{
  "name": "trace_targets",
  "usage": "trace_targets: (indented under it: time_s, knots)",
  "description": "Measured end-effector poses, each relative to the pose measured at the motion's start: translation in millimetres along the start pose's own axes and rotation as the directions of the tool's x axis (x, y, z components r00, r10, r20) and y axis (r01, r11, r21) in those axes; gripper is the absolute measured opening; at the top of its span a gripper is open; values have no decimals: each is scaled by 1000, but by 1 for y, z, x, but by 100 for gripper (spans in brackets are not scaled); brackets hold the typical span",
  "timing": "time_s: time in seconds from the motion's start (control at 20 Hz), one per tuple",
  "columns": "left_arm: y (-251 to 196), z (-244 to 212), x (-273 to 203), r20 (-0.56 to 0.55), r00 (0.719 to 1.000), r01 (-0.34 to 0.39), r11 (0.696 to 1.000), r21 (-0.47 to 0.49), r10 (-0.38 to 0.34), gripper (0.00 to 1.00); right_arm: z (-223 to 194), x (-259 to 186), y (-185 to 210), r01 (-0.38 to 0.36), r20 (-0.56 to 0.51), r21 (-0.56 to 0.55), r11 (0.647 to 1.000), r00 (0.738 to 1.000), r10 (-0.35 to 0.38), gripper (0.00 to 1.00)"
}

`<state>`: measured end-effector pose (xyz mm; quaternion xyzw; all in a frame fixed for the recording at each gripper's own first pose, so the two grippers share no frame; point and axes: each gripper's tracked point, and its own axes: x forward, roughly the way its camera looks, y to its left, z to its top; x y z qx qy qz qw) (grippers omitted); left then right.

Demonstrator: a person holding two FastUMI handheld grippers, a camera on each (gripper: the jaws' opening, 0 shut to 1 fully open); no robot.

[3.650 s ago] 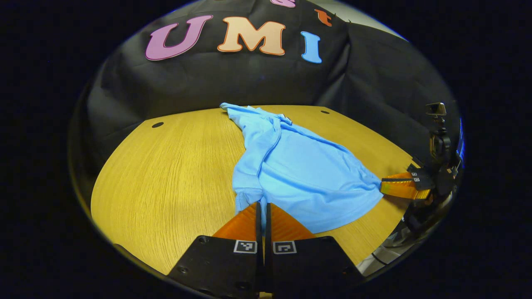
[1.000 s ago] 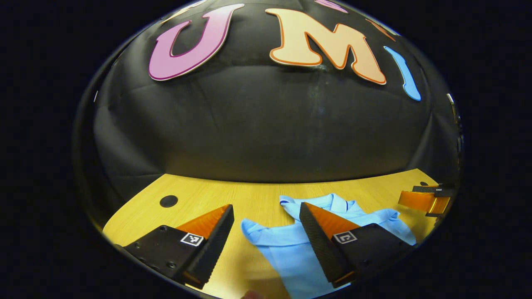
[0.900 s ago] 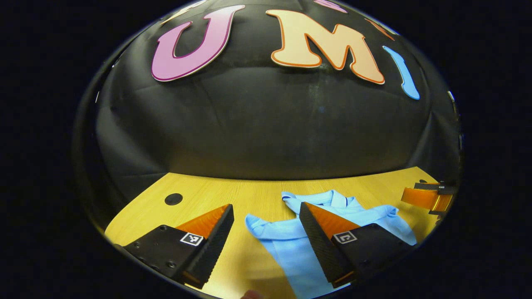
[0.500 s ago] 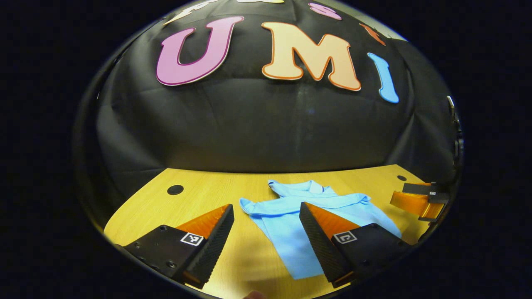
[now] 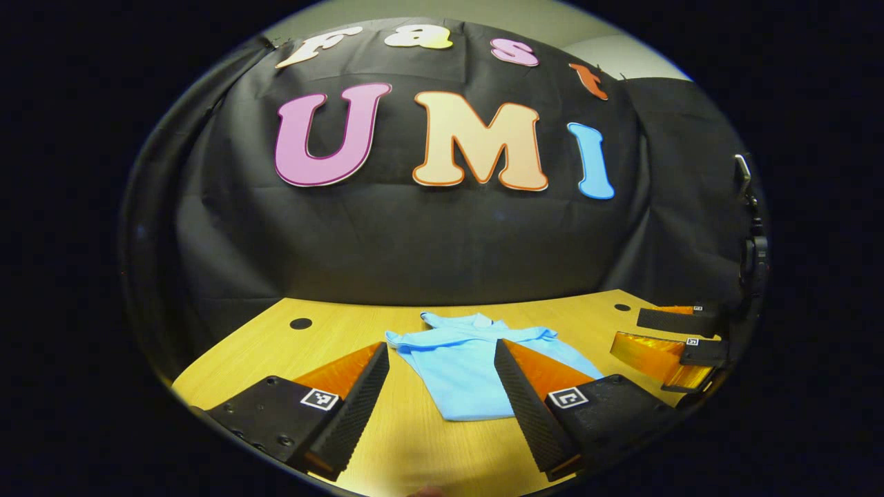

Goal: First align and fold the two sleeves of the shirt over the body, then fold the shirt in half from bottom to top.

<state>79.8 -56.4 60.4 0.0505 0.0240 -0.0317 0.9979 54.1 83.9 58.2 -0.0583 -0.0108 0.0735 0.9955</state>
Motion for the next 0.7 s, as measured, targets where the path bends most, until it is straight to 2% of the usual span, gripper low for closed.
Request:
trace_targets:
  time_s: [0.15,0.2,0.25,0.3,0.4,0.7]
  knots:
    - [-12,7,-24,49,999,6,1000,10,-6,94,8,-28,20,-35,42,17,999,999,34,98]
    - [-16,9,-31,61,998,3,1000,16,-4,93,11,-35,23,-35,60,21,999,998,34,94]
    - [-18,12,-38,74,997,-1,1000,21,-1,93,16,-42,22,-30,77,19,999,997,29,98]
    - [-21,15,-44,91,996,-4,1000,23,2,93,18,-45,20,-18,95,15,1000,995,16,96]
    - [-22,15,-54,106,994,-12,1000,19,9,93,17,-55,14,5,105,22,1000,994,-8,100]
    - [-1,23,-74,133,987,-88,996,-7,88,94,20,-70,-4,24,121,64,998,992,-31,100]
